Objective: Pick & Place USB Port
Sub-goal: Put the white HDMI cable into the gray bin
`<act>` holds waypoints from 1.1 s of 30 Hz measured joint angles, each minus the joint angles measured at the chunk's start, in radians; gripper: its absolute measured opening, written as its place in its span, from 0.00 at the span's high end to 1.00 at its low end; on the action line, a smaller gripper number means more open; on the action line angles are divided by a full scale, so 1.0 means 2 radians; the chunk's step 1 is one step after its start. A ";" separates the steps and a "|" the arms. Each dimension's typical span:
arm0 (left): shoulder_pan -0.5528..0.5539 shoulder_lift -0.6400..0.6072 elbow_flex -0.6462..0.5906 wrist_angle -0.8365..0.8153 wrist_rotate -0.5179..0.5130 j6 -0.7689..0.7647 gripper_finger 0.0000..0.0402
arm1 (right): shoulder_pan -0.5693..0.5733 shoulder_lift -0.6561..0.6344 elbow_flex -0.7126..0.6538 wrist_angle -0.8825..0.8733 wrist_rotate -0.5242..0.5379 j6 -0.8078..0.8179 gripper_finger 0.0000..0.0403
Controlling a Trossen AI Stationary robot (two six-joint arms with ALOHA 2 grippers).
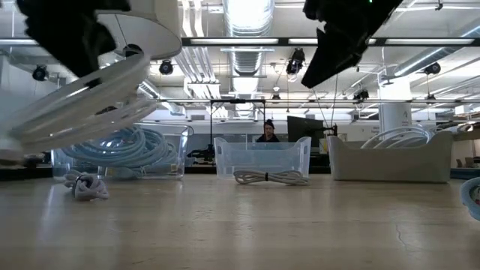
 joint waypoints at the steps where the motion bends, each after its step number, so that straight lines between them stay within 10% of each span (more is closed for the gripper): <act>1: 0.003 0.004 0.007 -0.001 -0.018 0.014 0.94 | 0.000 0.000 0.000 0.010 -0.012 -0.011 0.54; 7: 0.027 0.041 0.032 0.015 -0.118 0.065 0.94 | 0.003 0.004 0.000 0.073 -0.084 -0.059 0.53; 21: 0.099 0.126 0.033 0.274 -0.091 0.256 0.93 | 0.004 0.007 0.000 0.105 -0.086 -0.068 0.55; 33: 0.139 0.128 0.033 0.336 -0.087 0.232 0.93 | 0.029 0.007 0.000 0.107 -0.084 -0.060 0.57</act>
